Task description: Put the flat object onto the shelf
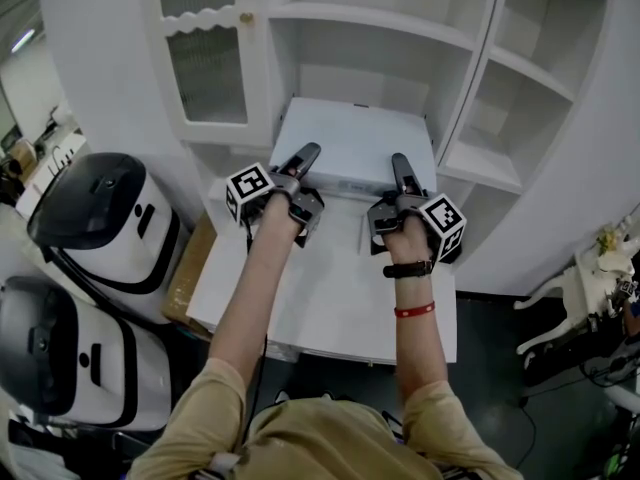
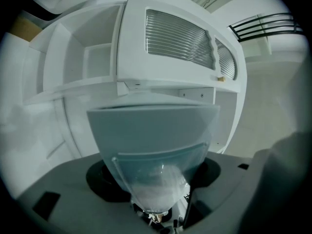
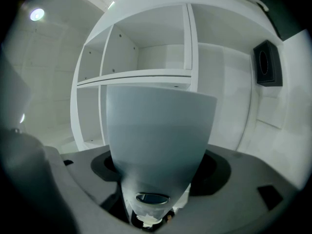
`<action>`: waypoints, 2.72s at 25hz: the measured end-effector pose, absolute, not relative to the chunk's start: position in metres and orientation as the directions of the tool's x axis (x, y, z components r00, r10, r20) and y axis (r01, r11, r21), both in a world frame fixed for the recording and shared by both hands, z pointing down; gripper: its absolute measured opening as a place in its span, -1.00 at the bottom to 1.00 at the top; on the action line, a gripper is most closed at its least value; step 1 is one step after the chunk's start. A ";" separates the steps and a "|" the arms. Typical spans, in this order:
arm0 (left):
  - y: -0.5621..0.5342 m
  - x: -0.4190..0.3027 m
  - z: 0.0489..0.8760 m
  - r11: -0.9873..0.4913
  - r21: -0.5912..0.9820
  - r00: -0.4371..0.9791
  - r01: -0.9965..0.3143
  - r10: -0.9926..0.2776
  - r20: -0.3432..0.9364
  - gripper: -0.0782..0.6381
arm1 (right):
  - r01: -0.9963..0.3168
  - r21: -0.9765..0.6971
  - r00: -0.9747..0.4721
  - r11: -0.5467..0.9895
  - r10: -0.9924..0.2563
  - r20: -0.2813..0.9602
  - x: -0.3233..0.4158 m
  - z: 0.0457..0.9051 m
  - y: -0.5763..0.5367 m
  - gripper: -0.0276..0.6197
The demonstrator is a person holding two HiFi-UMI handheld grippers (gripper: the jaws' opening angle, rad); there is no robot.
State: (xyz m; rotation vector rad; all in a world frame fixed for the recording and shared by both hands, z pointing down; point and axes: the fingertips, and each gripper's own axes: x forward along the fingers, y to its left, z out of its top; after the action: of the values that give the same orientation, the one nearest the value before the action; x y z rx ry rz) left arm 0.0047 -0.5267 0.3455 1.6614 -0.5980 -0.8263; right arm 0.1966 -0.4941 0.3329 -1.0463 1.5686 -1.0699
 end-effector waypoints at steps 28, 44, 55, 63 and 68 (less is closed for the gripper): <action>-0.571 0.012 0.350 -0.202 0.979 0.652 0.043 -0.736 -0.180 0.20 | -0.195 -0.969 -0.092 0.154 -0.986 -0.138 0.213 0.343 -0.539 0.34; -0.565 0.001 0.347 -0.261 0.961 0.619 0.089 -0.742 -0.258 0.30 | -0.213 -0.953 -0.077 0.214 -0.976 -0.202 0.221 0.341 -0.523 0.47; -0.531 -0.019 0.351 -0.319 0.946 0.623 0.064 -0.727 -0.288 0.31 | -0.358 -0.902 -0.105 0.240 -0.971 -0.216 0.213 0.353 -0.496 0.48; -0.503 -0.029 0.368 -0.393 0.919 0.639 -0.016 -0.711 -0.292 0.31 | -0.467 -0.844 -0.182 0.266 -0.962 -0.202 0.194 0.374 -0.471 0.47; -0.478 -0.027 0.362 -0.516 0.842 0.675 -0.157 -0.679 -0.289 0.31 | -0.601 -0.747 -0.208 0.286 -0.958 -0.199 0.188 0.375 -0.453 0.47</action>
State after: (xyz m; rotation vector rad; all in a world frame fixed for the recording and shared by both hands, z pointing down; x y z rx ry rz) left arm -0.0271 -0.4784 0.3618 2.0386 -0.6443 -0.7785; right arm 0.1880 -0.4528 0.3750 -1.3950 1.9051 -0.7000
